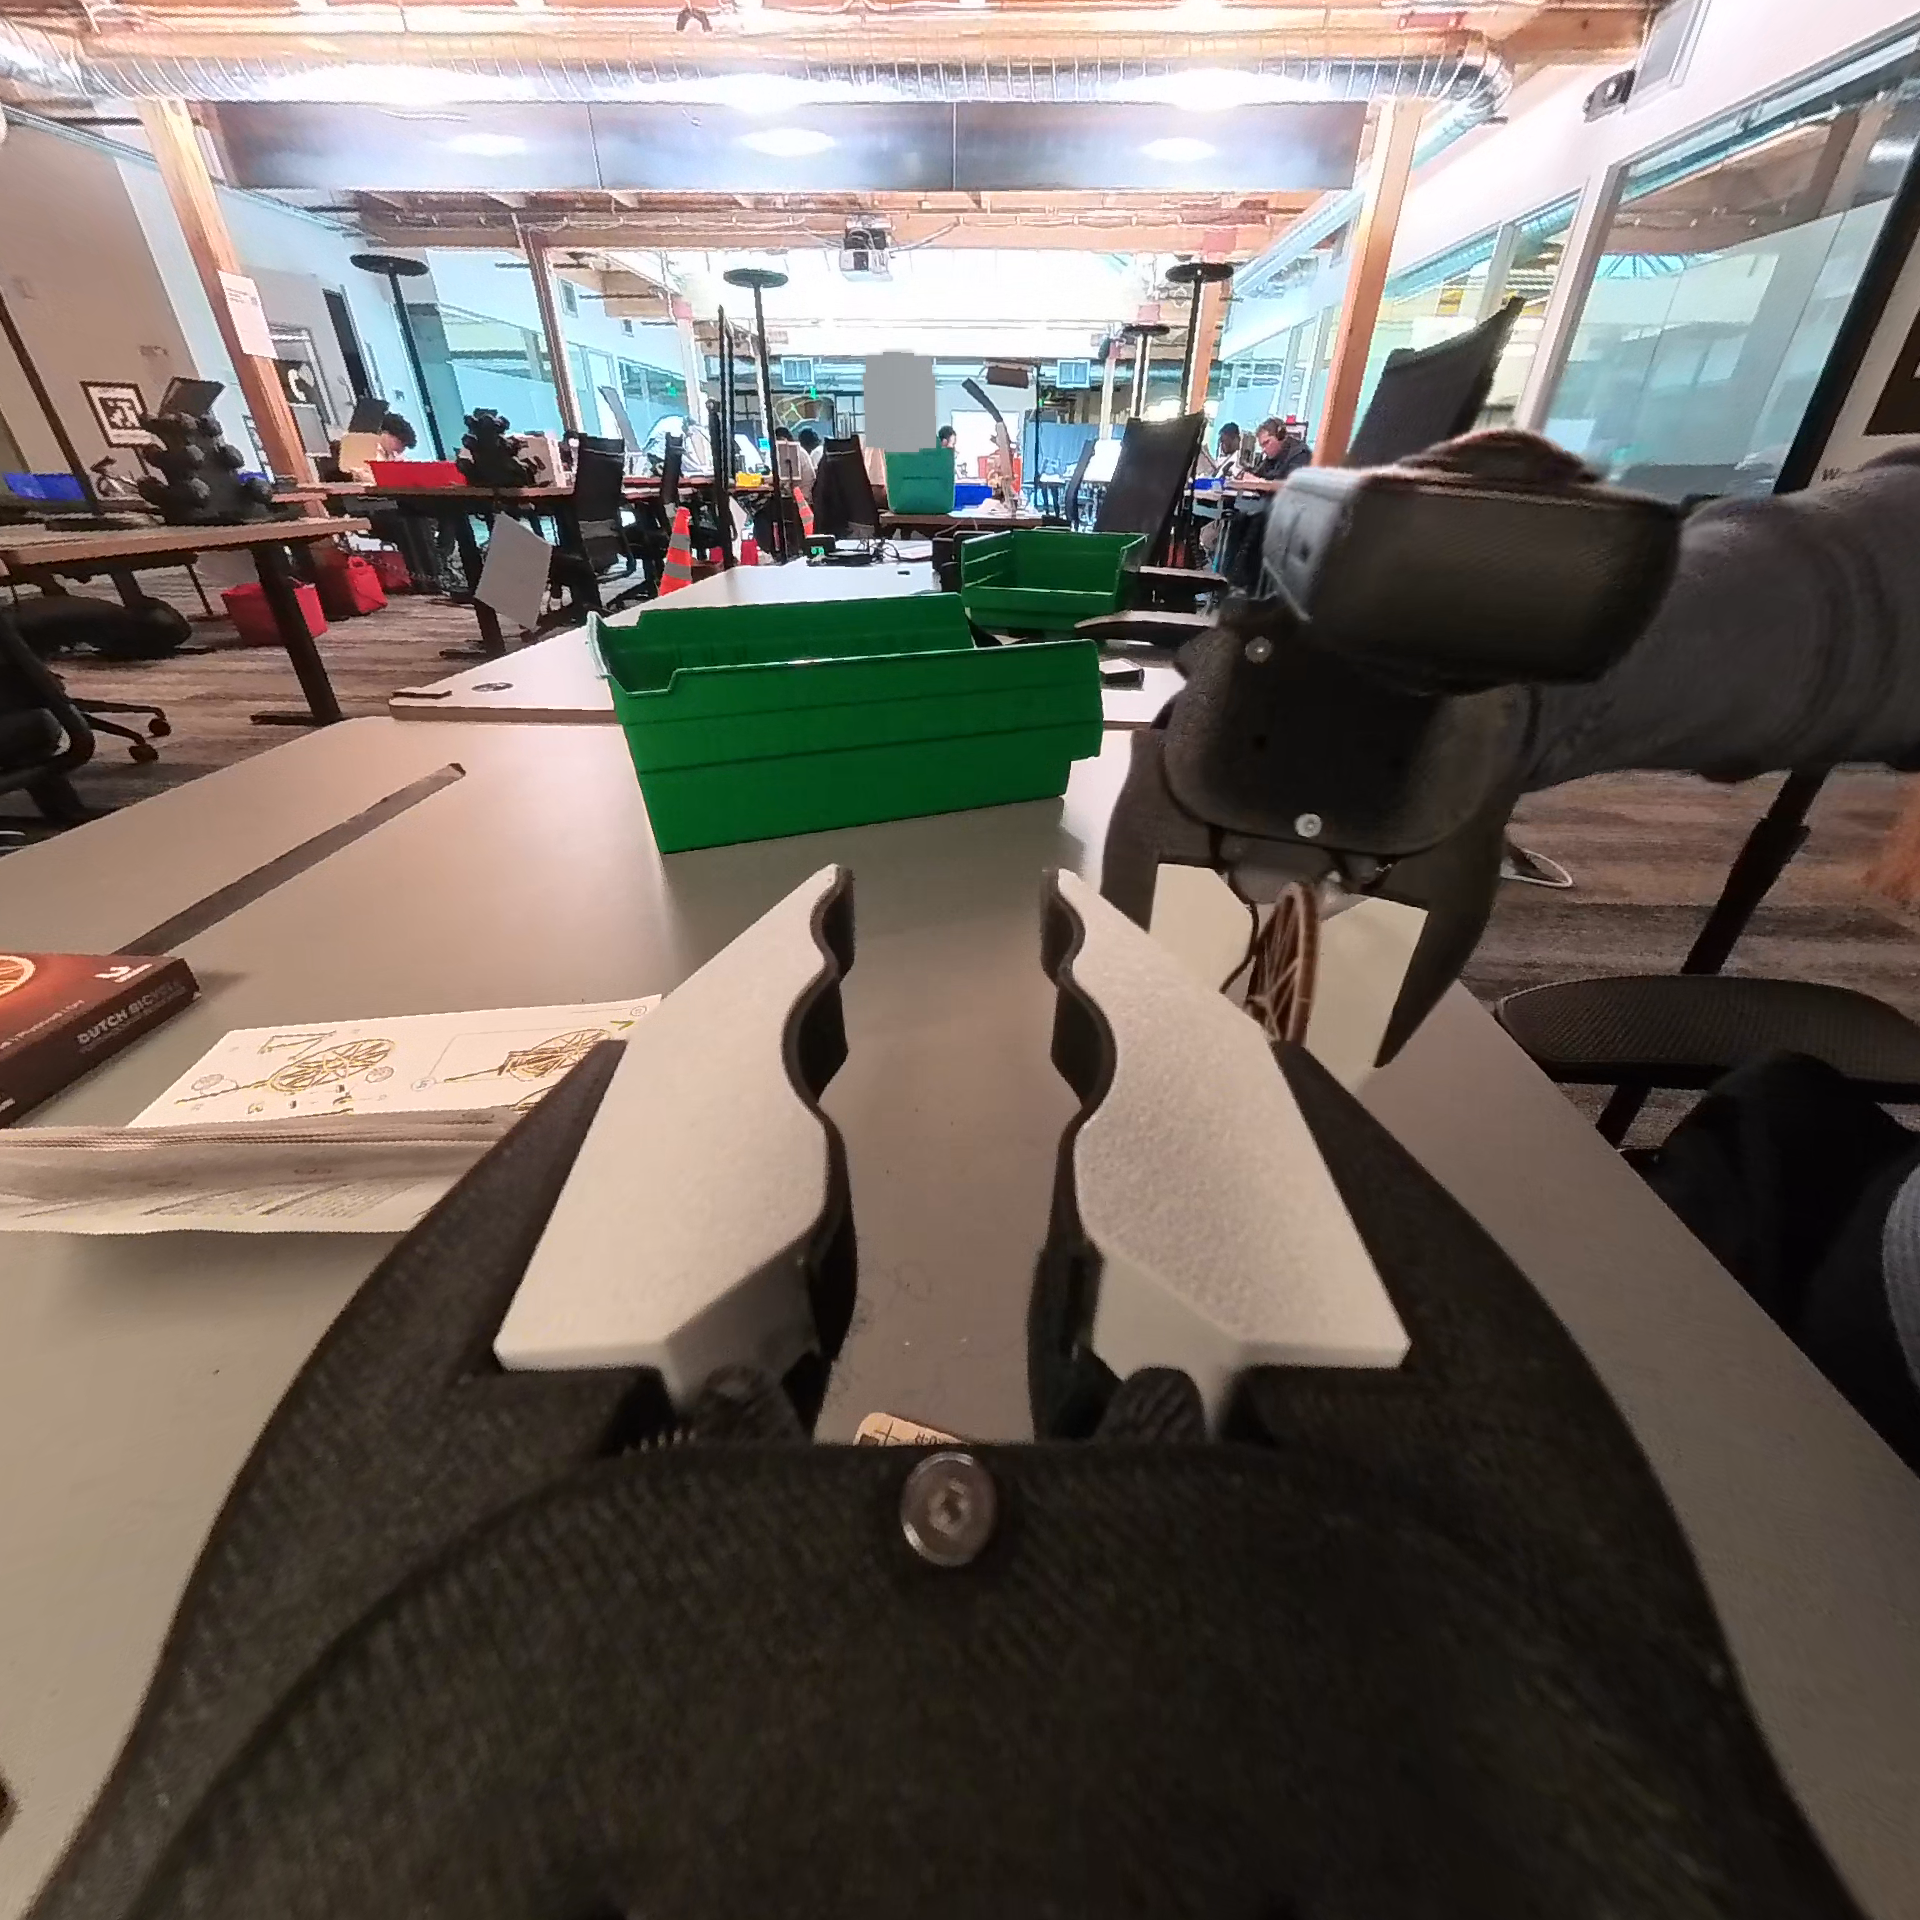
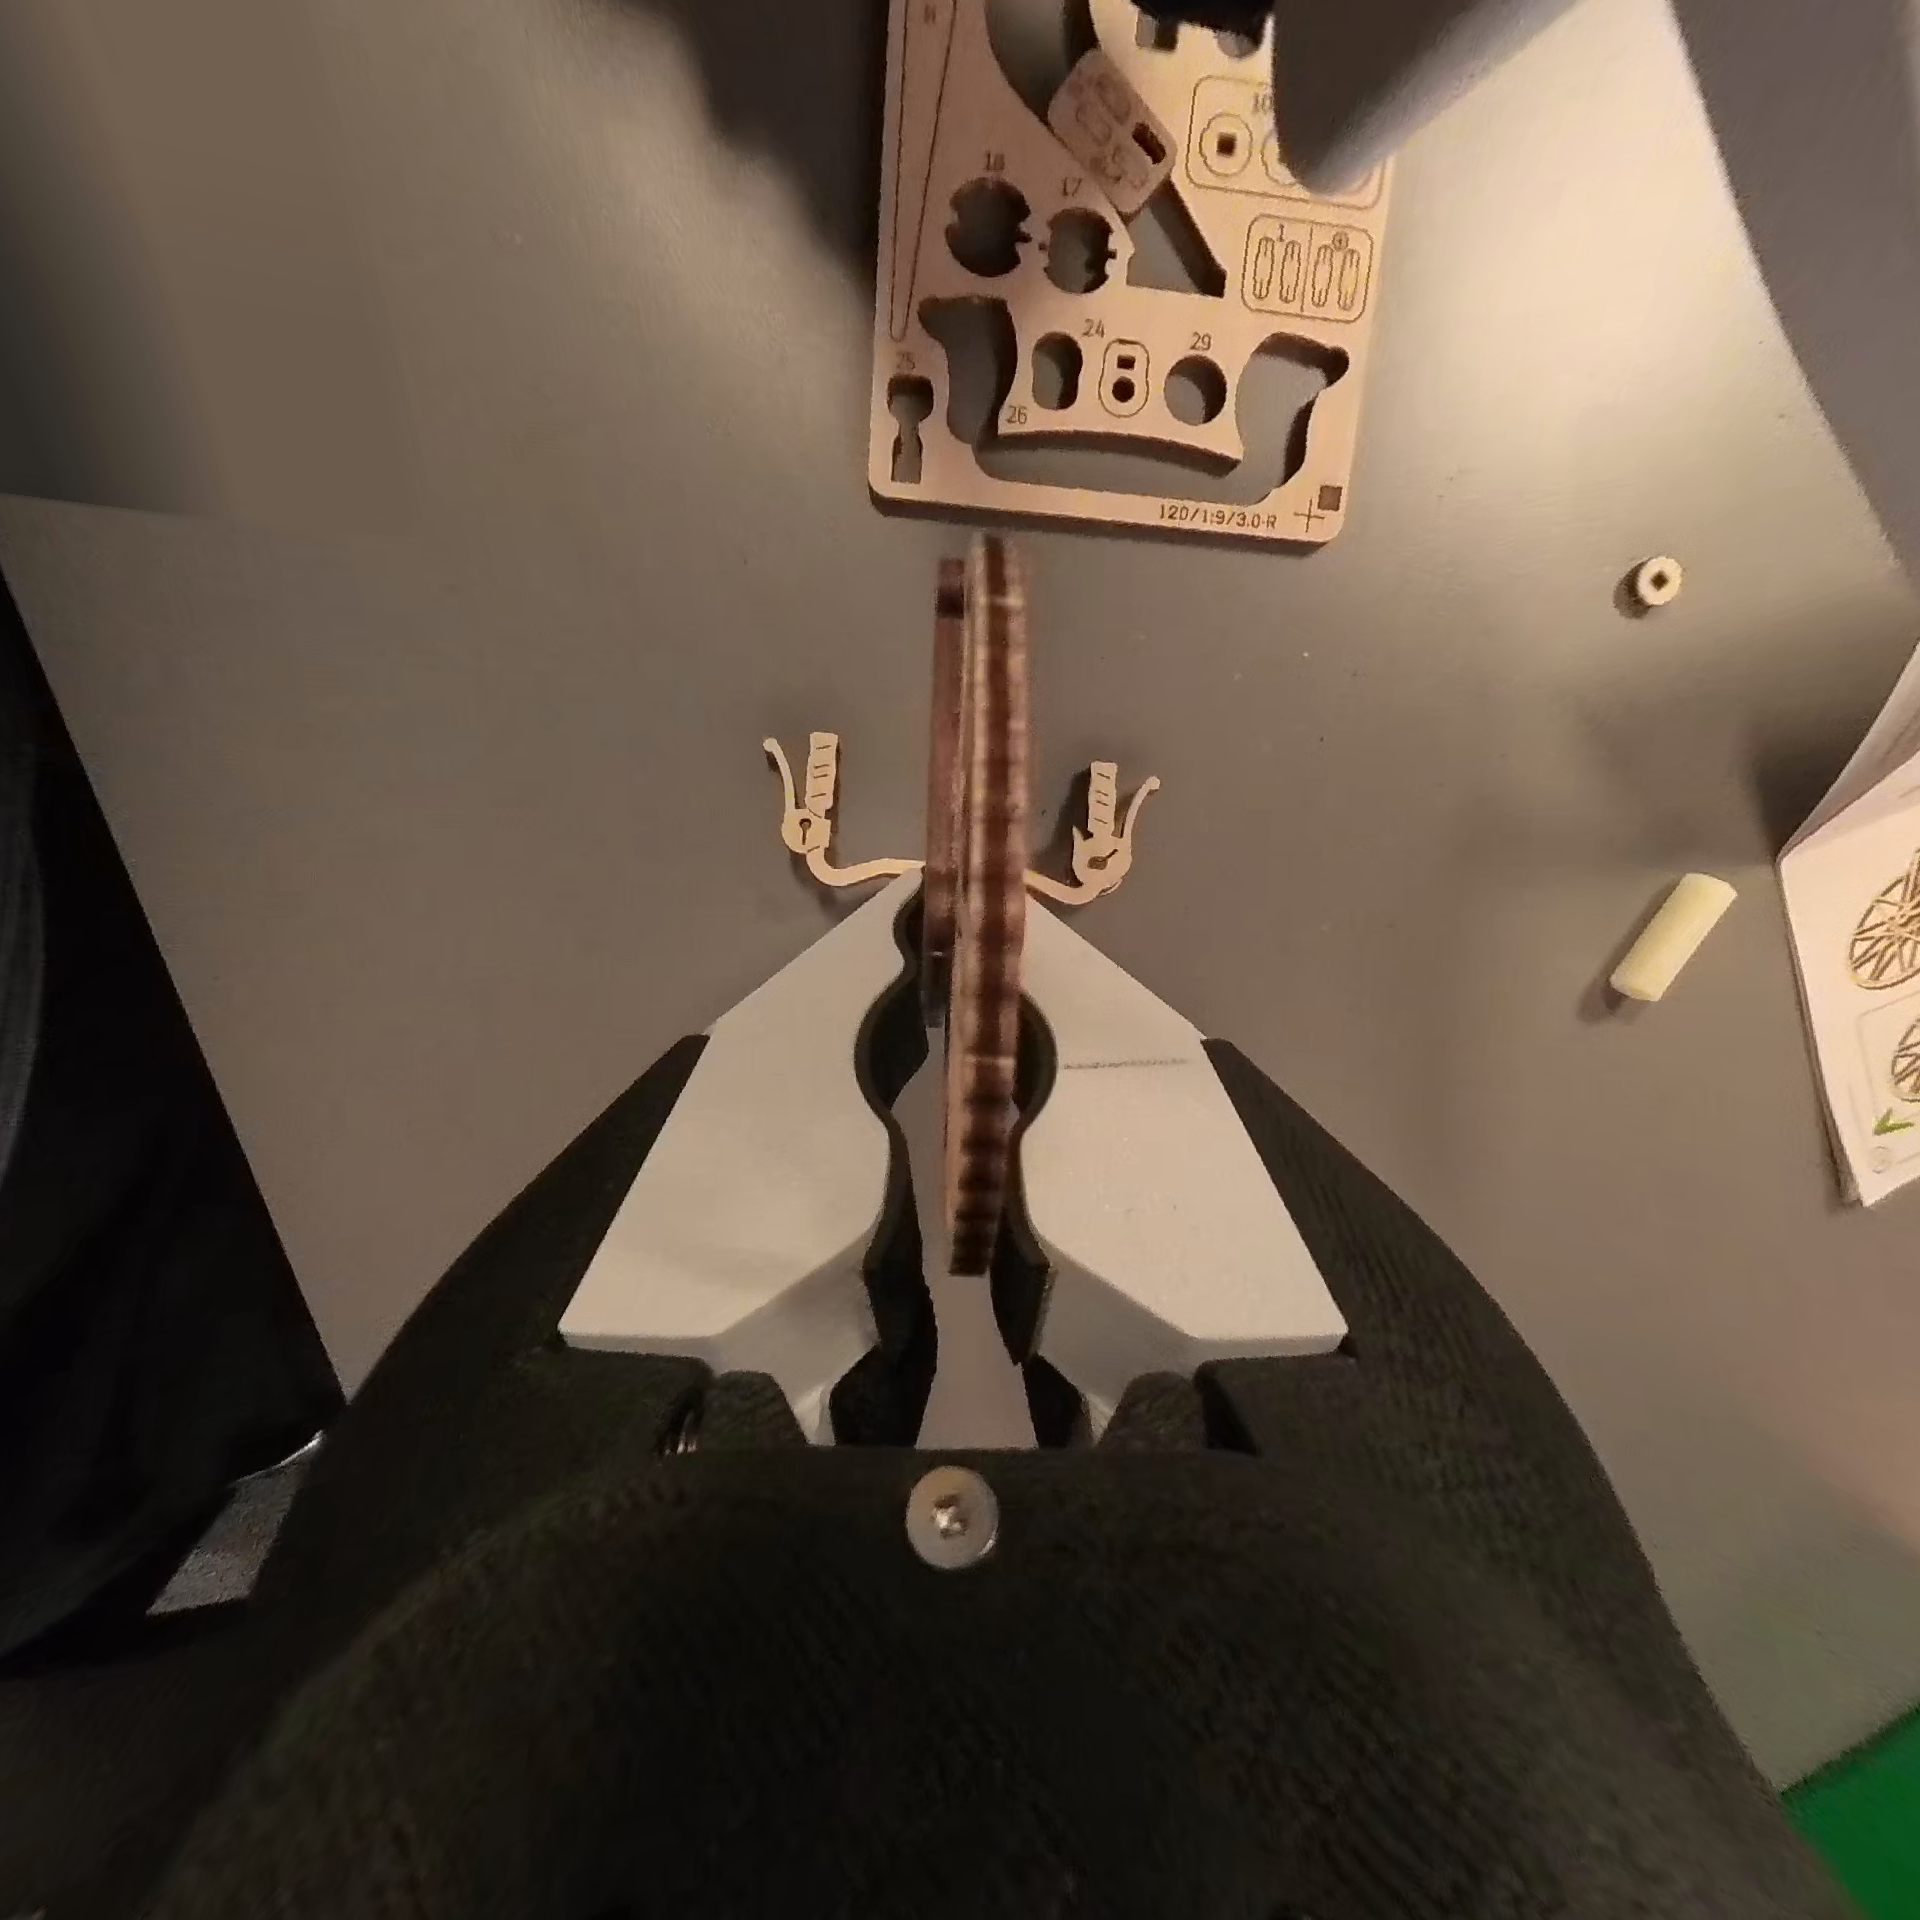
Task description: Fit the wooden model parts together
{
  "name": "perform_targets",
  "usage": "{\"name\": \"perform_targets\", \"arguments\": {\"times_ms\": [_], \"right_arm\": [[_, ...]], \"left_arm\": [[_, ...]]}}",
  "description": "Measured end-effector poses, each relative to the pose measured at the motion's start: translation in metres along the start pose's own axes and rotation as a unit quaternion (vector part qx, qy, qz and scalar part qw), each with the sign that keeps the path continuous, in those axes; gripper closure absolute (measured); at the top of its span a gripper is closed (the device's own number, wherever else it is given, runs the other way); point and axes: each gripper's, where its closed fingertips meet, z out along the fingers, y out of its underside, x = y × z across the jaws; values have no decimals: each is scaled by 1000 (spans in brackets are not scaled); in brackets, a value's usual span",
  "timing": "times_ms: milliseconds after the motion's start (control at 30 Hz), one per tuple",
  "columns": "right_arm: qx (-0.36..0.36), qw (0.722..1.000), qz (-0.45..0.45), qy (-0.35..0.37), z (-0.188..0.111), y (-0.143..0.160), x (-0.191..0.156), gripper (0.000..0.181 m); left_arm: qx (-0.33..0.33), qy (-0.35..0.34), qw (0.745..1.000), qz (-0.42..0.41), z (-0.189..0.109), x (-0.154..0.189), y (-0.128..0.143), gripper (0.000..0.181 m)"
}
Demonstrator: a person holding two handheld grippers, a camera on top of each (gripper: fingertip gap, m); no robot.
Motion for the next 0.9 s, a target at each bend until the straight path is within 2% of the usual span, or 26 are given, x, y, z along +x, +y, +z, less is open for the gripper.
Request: {"name": "perform_targets", "arguments": {"times_ms": [200,233,267,367,600,733,900], "right_arm": [[30,998,50,-27,1,5,-1,177],[31,998,42,-19,4,7,-1,181],[23,999,32,-8,6,11,-2,176],[29,999,-5,36,6,7,-1,177],[101,992,71,32,3,8,3,176],[138,984,111,9,2,8,0,167],[152,981,124,6,0,10,-1,158]], "left_arm": [[0,-1,1000,1,0,0,0,146],[-1,-1,1000,1,0,0,0,146],[-1,-1,1000,1,0,0,0,146],[1,-3,1000,0,-1,-2,-1,146],[4,-7,1000,-11,-3,-7,0,146],[1,-8,1000,-12,-3,-7,2,146],[-1,-8,1000,-16,-3,-8,5,146]]}}
